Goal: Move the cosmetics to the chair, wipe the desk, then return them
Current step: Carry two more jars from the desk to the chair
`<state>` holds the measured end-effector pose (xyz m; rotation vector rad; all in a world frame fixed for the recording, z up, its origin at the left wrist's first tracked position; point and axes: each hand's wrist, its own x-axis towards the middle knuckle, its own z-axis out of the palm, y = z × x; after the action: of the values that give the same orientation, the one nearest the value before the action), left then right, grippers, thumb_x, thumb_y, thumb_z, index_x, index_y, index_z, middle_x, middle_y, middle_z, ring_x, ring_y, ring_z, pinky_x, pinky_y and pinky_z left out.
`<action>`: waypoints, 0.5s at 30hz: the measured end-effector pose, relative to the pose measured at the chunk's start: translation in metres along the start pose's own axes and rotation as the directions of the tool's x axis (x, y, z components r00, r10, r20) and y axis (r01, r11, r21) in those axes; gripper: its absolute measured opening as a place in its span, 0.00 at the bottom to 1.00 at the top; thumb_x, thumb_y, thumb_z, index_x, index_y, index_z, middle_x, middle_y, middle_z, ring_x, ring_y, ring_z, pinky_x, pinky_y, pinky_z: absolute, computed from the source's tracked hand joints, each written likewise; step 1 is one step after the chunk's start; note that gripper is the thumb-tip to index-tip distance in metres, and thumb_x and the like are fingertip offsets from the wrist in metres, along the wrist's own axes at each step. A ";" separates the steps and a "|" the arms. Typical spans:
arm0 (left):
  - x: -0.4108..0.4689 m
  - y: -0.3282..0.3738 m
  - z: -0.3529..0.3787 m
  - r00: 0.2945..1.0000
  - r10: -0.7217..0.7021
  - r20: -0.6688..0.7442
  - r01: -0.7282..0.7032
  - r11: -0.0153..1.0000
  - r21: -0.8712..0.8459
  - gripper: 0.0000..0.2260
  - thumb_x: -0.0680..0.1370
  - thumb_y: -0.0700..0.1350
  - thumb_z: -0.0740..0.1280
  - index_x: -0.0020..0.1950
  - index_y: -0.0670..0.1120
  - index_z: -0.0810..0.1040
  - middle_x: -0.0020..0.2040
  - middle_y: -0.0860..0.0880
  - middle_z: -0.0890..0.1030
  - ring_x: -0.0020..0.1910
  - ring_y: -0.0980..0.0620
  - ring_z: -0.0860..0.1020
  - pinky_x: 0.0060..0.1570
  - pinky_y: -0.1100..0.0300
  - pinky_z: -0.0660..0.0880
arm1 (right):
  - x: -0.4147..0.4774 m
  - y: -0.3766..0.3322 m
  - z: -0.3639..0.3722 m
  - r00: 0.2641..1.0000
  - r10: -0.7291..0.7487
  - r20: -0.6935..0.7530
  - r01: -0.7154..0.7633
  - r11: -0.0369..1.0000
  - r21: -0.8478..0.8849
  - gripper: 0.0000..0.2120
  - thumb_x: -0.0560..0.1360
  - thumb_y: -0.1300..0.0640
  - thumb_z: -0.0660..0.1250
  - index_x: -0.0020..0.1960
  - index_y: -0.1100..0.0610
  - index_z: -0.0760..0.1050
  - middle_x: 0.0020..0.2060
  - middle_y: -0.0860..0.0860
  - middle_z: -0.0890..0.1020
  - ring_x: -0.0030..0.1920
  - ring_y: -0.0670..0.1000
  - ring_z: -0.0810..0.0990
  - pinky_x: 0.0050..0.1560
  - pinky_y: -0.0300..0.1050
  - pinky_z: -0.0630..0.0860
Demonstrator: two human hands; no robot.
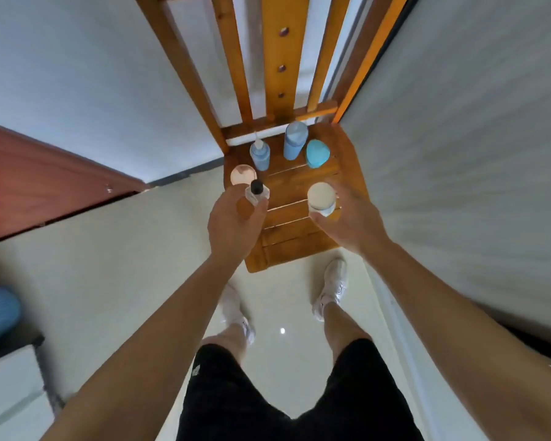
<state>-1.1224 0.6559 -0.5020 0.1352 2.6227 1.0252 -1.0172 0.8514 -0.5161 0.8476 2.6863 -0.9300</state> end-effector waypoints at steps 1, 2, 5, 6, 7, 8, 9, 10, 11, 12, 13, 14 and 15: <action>0.006 -0.010 0.021 1.000 -0.028 -0.007 0.027 0.999 -0.027 0.18 0.77 0.60 0.67 0.62 0.52 0.77 0.55 0.57 0.80 0.50 0.59 0.76 0.53 0.67 0.71 | 0.016 0.015 0.015 0.999 -0.007 0.032 0.007 1.000 -0.009 0.33 0.72 0.39 0.73 0.71 0.45 0.65 0.65 0.44 0.76 0.64 0.49 0.75 0.57 0.43 0.71; 0.011 -0.021 0.042 0.998 -0.057 -0.013 0.056 0.997 -0.051 0.17 0.77 0.60 0.67 0.62 0.53 0.76 0.53 0.61 0.79 0.50 0.59 0.75 0.52 0.69 0.70 | 0.032 0.028 0.030 0.998 -0.015 0.061 0.017 1.000 -0.020 0.33 0.72 0.39 0.73 0.72 0.44 0.65 0.65 0.44 0.76 0.64 0.49 0.75 0.58 0.45 0.74; 0.024 -0.049 0.098 0.988 -0.154 0.001 0.154 0.984 -0.085 0.15 0.76 0.63 0.67 0.60 0.59 0.75 0.52 0.65 0.76 0.51 0.60 0.76 0.49 0.72 0.65 | 0.069 0.064 0.072 0.994 -0.022 0.104 0.029 0.998 -0.061 0.34 0.72 0.36 0.72 0.72 0.43 0.63 0.66 0.44 0.76 0.64 0.49 0.76 0.58 0.45 0.74; 0.028 -0.060 0.116 0.985 -0.171 0.007 0.171 0.981 -0.087 0.16 0.76 0.63 0.66 0.60 0.59 0.75 0.52 0.65 0.76 0.51 0.59 0.76 0.49 0.71 0.65 | 0.077 0.075 0.085 0.995 -0.015 0.099 0.022 0.997 -0.069 0.34 0.72 0.35 0.72 0.72 0.43 0.62 0.66 0.44 0.76 0.64 0.49 0.76 0.57 0.42 0.72; 0.031 -0.070 0.132 0.984 -0.175 0.008 0.175 0.981 -0.085 0.16 0.76 0.63 0.66 0.60 0.58 0.75 0.53 0.64 0.76 0.52 0.59 0.76 0.49 0.72 0.66 | 0.084 0.084 0.098 0.996 -0.004 0.090 0.011 0.997 -0.074 0.34 0.72 0.35 0.71 0.72 0.43 0.62 0.66 0.44 0.76 0.64 0.49 0.76 0.56 0.40 0.69; 0.034 -0.079 0.145 0.984 -0.176 0.007 0.176 0.981 -0.079 0.16 0.76 0.62 0.67 0.60 0.56 0.76 0.54 0.63 0.78 0.53 0.59 0.76 0.49 0.72 0.66 | 0.090 0.091 0.110 0.997 0.010 0.080 -0.005 0.998 -0.062 0.34 0.72 0.35 0.71 0.73 0.43 0.62 0.67 0.44 0.75 0.64 0.49 0.75 0.56 0.39 0.69; 0.041 -0.087 0.161 0.984 -0.176 -0.004 0.176 0.982 -0.072 0.17 0.76 0.62 0.67 0.60 0.55 0.77 0.55 0.62 0.79 0.54 0.58 0.76 0.50 0.71 0.67 | 0.100 0.099 0.121 0.997 0.024 0.069 -0.021 0.999 -0.046 0.34 0.73 0.35 0.71 0.73 0.43 0.62 0.67 0.44 0.75 0.65 0.49 0.75 0.57 0.40 0.70; 0.047 -0.091 0.173 0.986 -0.167 -0.014 0.166 0.984 -0.071 0.17 0.76 0.61 0.67 0.61 0.54 0.77 0.56 0.60 0.80 0.55 0.58 0.76 0.51 0.70 0.69 | 0.107 0.103 0.129 0.998 0.041 0.056 -0.039 0.999 -0.029 0.34 0.73 0.36 0.71 0.74 0.43 0.62 0.68 0.44 0.75 0.66 0.49 0.74 0.59 0.42 0.71; 0.051 -0.091 0.180 0.988 -0.155 -0.018 0.154 0.986 -0.072 0.18 0.76 0.61 0.68 0.61 0.53 0.78 0.57 0.58 0.80 0.56 0.57 0.76 0.53 0.68 0.71 | 0.111 0.104 0.132 0.998 0.055 0.039 -0.054 0.998 -0.013 0.34 0.73 0.38 0.72 0.74 0.44 0.62 0.68 0.45 0.75 0.66 0.50 0.74 0.61 0.44 0.72; 0.057 -0.091 0.189 0.988 -0.151 -0.024 0.149 0.986 -0.075 0.18 0.76 0.60 0.68 0.62 0.53 0.78 0.59 0.57 0.80 0.57 0.56 0.76 0.54 0.66 0.72 | 0.117 0.105 0.137 0.998 0.062 0.024 -0.062 0.998 0.003 0.34 0.73 0.39 0.72 0.74 0.45 0.63 0.68 0.45 0.75 0.67 0.50 0.74 0.61 0.44 0.72; 0.064 -0.092 0.197 0.988 -0.154 -0.034 0.151 0.985 -0.079 0.18 0.76 0.59 0.68 0.63 0.53 0.77 0.60 0.55 0.80 0.58 0.55 0.75 0.56 0.64 0.74 | 0.124 0.106 0.144 0.998 0.066 0.013 -0.066 0.998 0.016 0.34 0.73 0.40 0.73 0.75 0.45 0.63 0.68 0.45 0.75 0.67 0.50 0.74 0.60 0.43 0.71; 0.071 -0.092 0.202 0.986 -0.157 -0.054 0.153 0.985 -0.085 0.19 0.77 0.59 0.69 0.64 0.53 0.77 0.60 0.55 0.79 0.59 0.54 0.75 0.56 0.63 0.75 | 0.130 0.105 0.149 0.998 0.066 0.004 -0.066 0.998 0.021 0.34 0.73 0.40 0.73 0.75 0.46 0.63 0.68 0.45 0.75 0.67 0.50 0.74 0.59 0.41 0.68; 0.077 -0.093 0.207 0.984 -0.161 -0.080 0.153 0.984 -0.091 0.19 0.77 0.58 0.69 0.64 0.52 0.77 0.61 0.54 0.79 0.60 0.54 0.75 0.57 0.61 0.76 | 0.133 0.104 0.153 0.998 0.061 -0.001 -0.061 0.998 0.021 0.35 0.73 0.40 0.73 0.75 0.46 0.63 0.68 0.45 0.75 0.68 0.50 0.74 0.58 0.40 0.67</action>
<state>-1.1244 0.7359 -0.7278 -0.1375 2.6126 1.1071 -1.0710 0.8853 -0.7354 0.9297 2.6405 -0.9450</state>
